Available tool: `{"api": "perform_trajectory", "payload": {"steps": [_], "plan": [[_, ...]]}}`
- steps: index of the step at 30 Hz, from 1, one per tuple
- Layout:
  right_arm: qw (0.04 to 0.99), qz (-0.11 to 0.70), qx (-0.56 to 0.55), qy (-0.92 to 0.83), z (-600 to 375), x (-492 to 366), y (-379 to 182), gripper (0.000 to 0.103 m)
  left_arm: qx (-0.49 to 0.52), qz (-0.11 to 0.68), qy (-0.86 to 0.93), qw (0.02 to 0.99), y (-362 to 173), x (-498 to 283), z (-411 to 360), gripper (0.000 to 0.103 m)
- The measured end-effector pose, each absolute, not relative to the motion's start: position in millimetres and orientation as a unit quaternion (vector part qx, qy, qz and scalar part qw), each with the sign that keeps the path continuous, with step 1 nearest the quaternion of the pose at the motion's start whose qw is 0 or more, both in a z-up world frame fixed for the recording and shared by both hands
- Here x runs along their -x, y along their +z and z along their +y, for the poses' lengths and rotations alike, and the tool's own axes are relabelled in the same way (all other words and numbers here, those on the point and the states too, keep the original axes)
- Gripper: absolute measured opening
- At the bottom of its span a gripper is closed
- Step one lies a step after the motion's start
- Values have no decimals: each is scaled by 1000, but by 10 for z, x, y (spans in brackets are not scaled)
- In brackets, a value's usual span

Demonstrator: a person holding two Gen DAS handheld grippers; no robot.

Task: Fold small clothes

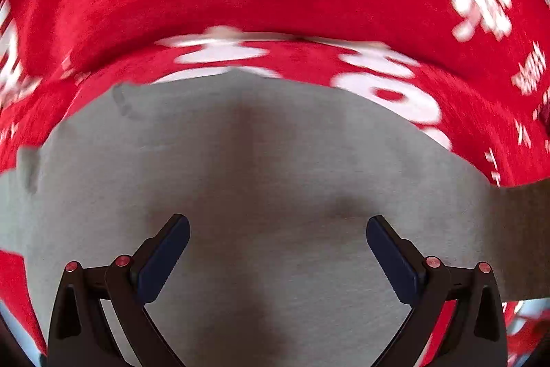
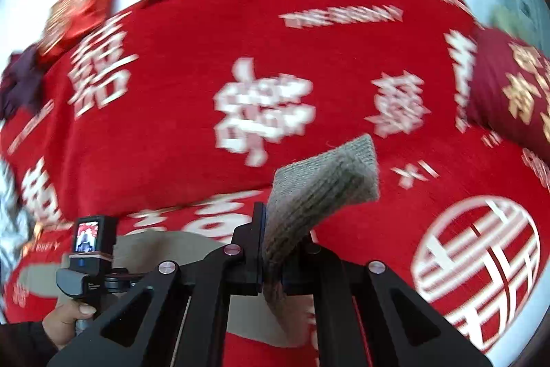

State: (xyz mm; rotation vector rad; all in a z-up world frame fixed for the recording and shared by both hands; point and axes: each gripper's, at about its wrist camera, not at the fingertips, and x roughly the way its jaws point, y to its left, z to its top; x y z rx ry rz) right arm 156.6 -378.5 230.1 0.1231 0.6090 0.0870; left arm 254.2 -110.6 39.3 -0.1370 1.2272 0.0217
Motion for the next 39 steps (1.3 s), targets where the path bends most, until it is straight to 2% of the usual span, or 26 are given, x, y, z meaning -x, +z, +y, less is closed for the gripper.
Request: {"api": "perform_trajectory", "payload": {"steps": [4, 10, 19, 25, 26, 28, 29, 30, 35, 36, 39], "plan": [[949, 301, -18, 93, -2993, -1692, 2352, 7, 111, 571, 27, 813, 444, -2432, -466, 103], [933, 319, 58, 155, -1682, -1746, 2046, 7, 170, 550, 67, 815, 514, -2184, 591, 103], [879, 407, 147, 202, -166, -1798, 978, 7, 238, 540, 155, 792, 316, -1603, 1996, 103], [855, 450, 175, 189, 281, -1838, 524, 8, 274, 534, 159, 784, 228, -1349, 2260, 103], [844, 469, 170, 198, 309, -1850, 480, 13, 275, 532, 159, 785, 225, -1319, 2280, 103], [824, 493, 156, 230, 316, -1827, 462, 30, 280, 525, 160, 787, 232, -1285, 2310, 103], [818, 495, 148, 252, 302, -1772, 500, 51, 283, 523, 162, 788, 242, -1263, 2320, 103], [817, 491, 142, 266, 273, -1709, 565, 64, 287, 520, 165, 787, 248, -1249, 2336, 103], [833, 464, 52, 296, -307, -1557, 1059, 71, 277, 514, 168, 794, 303, -1263, 2223, 103], [843, 459, 40, 278, -512, -1586, 1120, 76, 271, 516, 164, 796, 321, -1286, 2147, 103], [863, 469, 43, 181, -1127, -1794, 1043, 79, 239, 526, 125, 807, 368, -1424, 1727, 103]]}}
